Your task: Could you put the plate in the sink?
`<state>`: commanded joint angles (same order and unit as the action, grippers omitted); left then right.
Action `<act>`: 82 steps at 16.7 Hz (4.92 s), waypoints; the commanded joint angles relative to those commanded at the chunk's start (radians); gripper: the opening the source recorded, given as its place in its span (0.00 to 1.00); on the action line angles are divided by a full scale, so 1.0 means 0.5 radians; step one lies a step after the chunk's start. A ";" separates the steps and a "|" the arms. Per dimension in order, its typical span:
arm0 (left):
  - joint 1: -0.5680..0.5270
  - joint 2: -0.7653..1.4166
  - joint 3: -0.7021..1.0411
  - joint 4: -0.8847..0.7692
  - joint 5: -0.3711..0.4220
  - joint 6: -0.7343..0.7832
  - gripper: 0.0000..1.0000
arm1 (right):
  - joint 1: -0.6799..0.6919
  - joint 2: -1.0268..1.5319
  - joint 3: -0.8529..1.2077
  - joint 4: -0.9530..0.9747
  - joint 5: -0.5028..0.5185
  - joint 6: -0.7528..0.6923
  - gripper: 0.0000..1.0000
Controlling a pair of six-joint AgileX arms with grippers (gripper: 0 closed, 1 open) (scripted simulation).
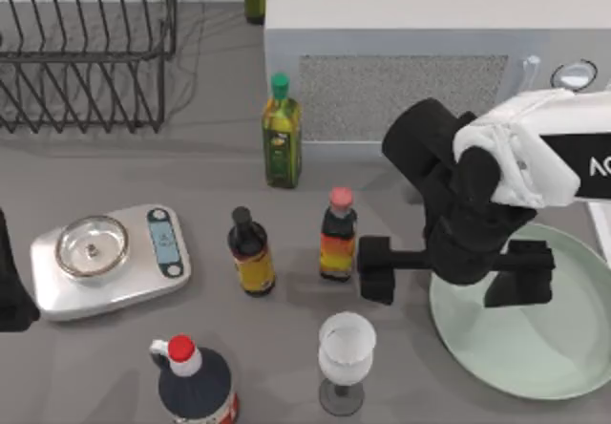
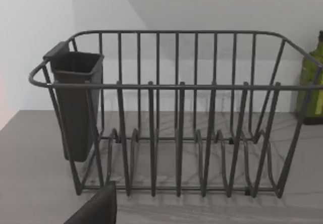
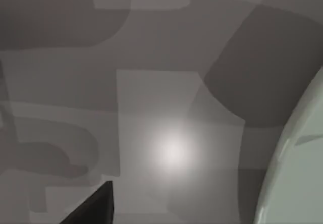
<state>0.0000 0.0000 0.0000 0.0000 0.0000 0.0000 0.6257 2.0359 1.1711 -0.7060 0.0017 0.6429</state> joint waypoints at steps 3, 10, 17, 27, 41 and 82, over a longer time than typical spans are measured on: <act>0.000 0.000 0.000 0.000 0.000 0.000 1.00 | 0.000 0.000 0.000 0.000 0.000 0.000 0.77; 0.000 0.000 0.000 0.000 0.000 0.000 1.00 | 0.000 0.000 0.000 0.000 0.000 0.000 0.25; 0.000 0.000 0.000 0.000 0.000 0.000 1.00 | 0.000 0.000 0.000 0.000 0.000 0.000 0.00; 0.000 0.000 0.000 0.000 0.000 0.000 1.00 | -0.087 -0.214 0.078 -0.234 0.038 -0.025 0.00; 0.000 0.000 0.000 0.000 0.000 0.000 1.00 | -0.141 -0.250 1.678 -1.951 0.031 -0.027 0.00; 0.000 0.000 0.000 0.000 0.000 0.000 1.00 | -1.416 1.352 3.464 -2.105 0.015 -1.401 0.23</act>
<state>0.0000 0.0000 0.0000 0.0000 0.0000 0.0000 -0.0824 2.7117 2.9033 -1.7585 0.0091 -0.0575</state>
